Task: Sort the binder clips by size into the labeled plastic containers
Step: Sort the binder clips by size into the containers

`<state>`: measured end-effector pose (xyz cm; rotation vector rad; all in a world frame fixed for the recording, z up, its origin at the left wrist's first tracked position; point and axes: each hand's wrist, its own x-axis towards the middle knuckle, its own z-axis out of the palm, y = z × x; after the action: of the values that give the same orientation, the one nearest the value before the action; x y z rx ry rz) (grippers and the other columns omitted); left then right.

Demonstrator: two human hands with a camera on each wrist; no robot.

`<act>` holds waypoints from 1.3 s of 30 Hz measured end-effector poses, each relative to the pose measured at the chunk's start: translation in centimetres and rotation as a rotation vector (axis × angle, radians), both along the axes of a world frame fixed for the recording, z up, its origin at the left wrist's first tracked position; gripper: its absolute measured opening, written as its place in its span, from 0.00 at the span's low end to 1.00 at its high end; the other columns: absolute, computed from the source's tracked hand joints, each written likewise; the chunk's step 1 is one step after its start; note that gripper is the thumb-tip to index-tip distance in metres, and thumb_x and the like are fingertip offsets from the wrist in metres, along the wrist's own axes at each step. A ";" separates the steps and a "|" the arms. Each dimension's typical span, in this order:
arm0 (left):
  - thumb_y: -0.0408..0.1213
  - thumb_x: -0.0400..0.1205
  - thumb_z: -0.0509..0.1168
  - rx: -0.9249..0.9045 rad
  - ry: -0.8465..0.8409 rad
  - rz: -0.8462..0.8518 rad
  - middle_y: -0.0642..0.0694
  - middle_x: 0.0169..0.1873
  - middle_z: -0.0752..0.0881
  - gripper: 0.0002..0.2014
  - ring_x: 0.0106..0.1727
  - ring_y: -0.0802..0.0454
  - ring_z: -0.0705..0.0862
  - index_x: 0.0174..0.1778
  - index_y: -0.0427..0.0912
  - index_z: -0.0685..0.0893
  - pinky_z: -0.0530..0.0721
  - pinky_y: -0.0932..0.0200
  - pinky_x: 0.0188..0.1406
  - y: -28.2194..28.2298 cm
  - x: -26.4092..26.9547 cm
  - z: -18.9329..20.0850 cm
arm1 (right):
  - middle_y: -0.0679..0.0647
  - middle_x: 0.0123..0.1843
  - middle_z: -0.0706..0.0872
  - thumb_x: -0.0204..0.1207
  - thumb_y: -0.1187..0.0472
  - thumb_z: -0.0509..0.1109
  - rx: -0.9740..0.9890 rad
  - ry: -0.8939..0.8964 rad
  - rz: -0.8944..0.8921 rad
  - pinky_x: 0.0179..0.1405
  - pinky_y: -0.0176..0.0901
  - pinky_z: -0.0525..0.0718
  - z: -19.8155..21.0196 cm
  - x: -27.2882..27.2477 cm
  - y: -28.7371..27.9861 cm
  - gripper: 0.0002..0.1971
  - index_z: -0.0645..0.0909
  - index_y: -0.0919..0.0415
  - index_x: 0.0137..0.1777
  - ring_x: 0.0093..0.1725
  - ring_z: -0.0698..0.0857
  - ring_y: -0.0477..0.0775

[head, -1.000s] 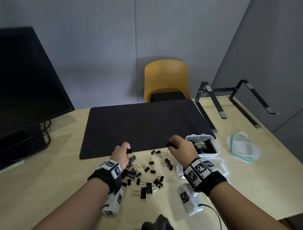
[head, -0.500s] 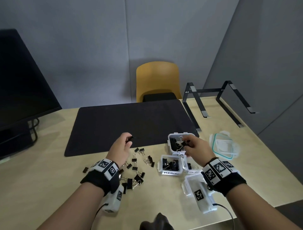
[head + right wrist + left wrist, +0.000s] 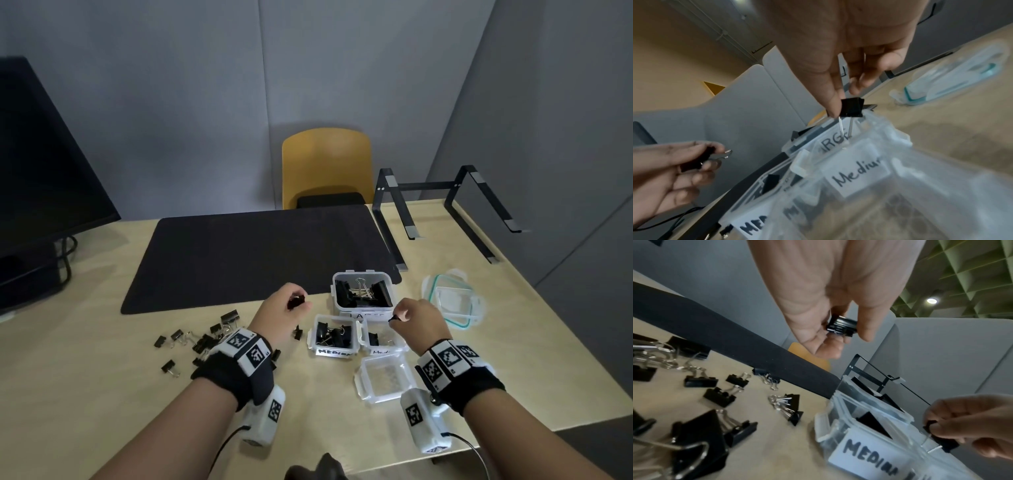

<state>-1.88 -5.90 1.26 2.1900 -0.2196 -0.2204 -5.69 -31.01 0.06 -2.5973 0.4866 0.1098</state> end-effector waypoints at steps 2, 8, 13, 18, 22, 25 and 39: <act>0.42 0.85 0.59 -0.007 0.015 -0.011 0.51 0.43 0.82 0.07 0.36 0.54 0.81 0.56 0.48 0.78 0.84 0.55 0.40 -0.8 -0.5 -0.1 | 0.53 0.51 0.87 0.74 0.58 0.69 0.017 0.033 -0.010 0.44 0.39 0.75 -0.6 -0.2 -0.1 0.09 0.84 0.57 0.52 0.46 0.80 0.52; 0.40 0.88 0.52 -0.039 0.070 -0.065 0.49 0.41 0.86 0.09 0.35 0.58 0.82 0.61 0.48 0.73 0.85 0.54 0.42 -3.0 -1.1 -0.3 | 0.51 0.46 0.86 0.73 0.57 0.68 0.015 0.083 -0.026 0.38 0.40 0.77 -1.2 -0.4 -0.2 0.11 0.79 0.53 0.54 0.44 0.83 0.53; 0.41 0.87 0.54 -0.040 0.089 -0.087 0.50 0.42 0.88 0.05 0.42 0.56 0.87 0.55 0.45 0.72 0.87 0.54 0.47 -4.9 -1.3 0.3 | 0.52 0.49 0.78 0.75 0.62 0.66 0.014 0.002 0.073 0.48 0.41 0.76 -0.8 -0.5 -0.9 0.08 0.84 0.55 0.51 0.52 0.81 0.55; 0.40 0.85 0.59 0.086 0.042 -0.187 0.47 0.48 0.86 0.07 0.49 0.50 0.84 0.52 0.43 0.79 0.81 0.55 0.50 -6.9 -0.9 0.5 | 0.55 0.63 0.76 0.79 0.60 0.65 -0.034 0.102 0.207 0.67 0.42 0.73 -1.7 -1.0 -1.2 0.13 0.85 0.54 0.61 0.64 0.76 0.56; 0.41 0.80 0.66 0.138 -0.036 -0.182 0.51 0.44 0.81 0.06 0.43 0.55 0.79 0.48 0.45 0.86 0.76 0.63 0.45 -8.2 -0.6 0.1 | 0.57 0.62 0.77 0.79 0.63 0.63 -0.045 0.132 0.209 0.58 0.38 0.76 -1.8 -1.1 -1.3 0.13 0.83 0.58 0.61 0.59 0.81 0.57; 0.41 0.78 0.68 0.118 0.002 -0.133 0.50 0.40 0.85 0.05 0.44 0.53 0.82 0.48 0.46 0.85 0.79 0.60 0.46 -8.9 -0.4 -0.5 | 0.56 0.61 0.78 0.78 0.62 0.65 -0.069 0.130 0.198 0.53 0.37 0.74 -1.8 -0.9 -1.4 0.12 0.83 0.58 0.60 0.59 0.80 0.57; 0.40 0.73 0.73 0.062 0.081 -0.072 0.54 0.26 0.75 0.07 0.36 0.50 0.81 0.41 0.45 0.82 0.89 0.44 0.44 -9.6 0.3 -2.2 | 0.53 0.59 0.77 0.76 0.65 0.65 -0.036 0.023 0.262 0.54 0.35 0.76 -1.6 -0.9 -1.6 0.08 0.85 0.60 0.49 0.55 0.81 0.54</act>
<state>-1.57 -15.54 -0.94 2.2314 -0.2496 -0.3598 -6.59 -32.63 -1.56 -2.6863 0.1543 0.2201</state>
